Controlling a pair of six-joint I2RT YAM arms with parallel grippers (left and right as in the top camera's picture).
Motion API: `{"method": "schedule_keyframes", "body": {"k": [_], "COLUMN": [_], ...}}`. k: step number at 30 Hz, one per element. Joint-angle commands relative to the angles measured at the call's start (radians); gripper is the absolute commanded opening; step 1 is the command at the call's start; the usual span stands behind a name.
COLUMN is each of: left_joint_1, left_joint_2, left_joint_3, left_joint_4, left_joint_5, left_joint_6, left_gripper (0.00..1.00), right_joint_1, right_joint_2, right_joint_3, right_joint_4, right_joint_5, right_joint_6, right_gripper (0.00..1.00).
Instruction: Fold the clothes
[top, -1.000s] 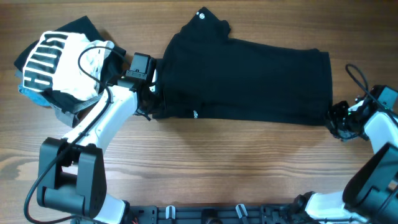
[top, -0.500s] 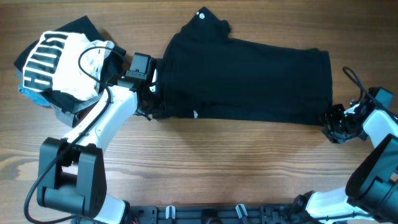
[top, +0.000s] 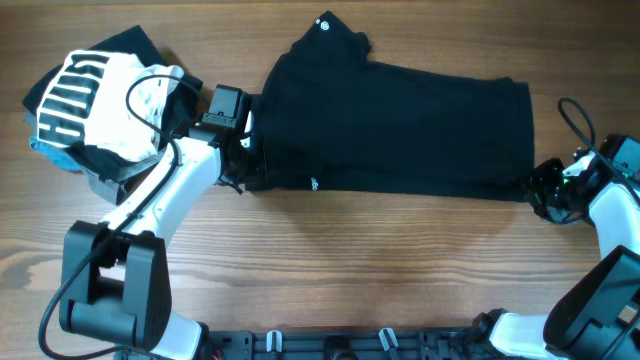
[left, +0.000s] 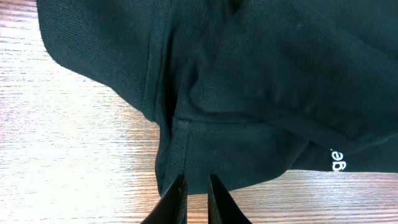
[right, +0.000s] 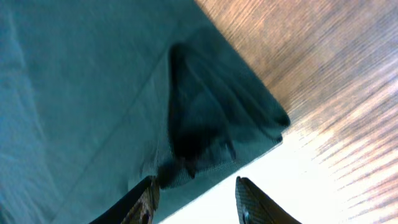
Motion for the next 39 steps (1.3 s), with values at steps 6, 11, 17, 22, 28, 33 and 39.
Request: {"method": "schedule_keyframes", "body": {"k": [6,11,17,22,28,33,39], "left_joint_1": [0.000,0.000,0.000,0.000,0.000,0.000,0.000], "left_joint_2": [0.013,0.013,0.013,0.013,0.013,0.013,0.013], "left_joint_3": [0.011,0.011,0.011,0.011,0.011,0.011,0.011], "left_joint_4": [0.000,0.000,0.000,0.000,0.001,0.005,0.004], "left_joint_5": [0.012,0.012,0.012,0.012,0.012,0.012,0.012], "left_joint_6": [0.005,0.005,0.005,0.005,0.005,0.006,0.006], "left_gripper": [0.12,0.12,0.12,0.12,0.12,0.13,0.13], "right_joint_1": [0.009,0.009,0.009,0.009,0.025,0.024,0.025], "right_joint_2": [0.087,0.090,0.090,0.090,0.090,0.090,0.087], "right_joint_3": [-0.006,-0.006,-0.006,-0.006,-0.006,-0.005,-0.005], "right_joint_4": [0.049,0.103,0.211,0.327,0.438,0.433,0.251], "right_joint_5": [-0.009,-0.040,-0.114,-0.115,-0.113,-0.098,-0.249], "right_joint_6": [0.023,0.033,0.119,0.204,0.128,0.059,-0.003], "right_gripper": [0.48,0.29,0.04,0.04,0.60,0.59,0.15]}}
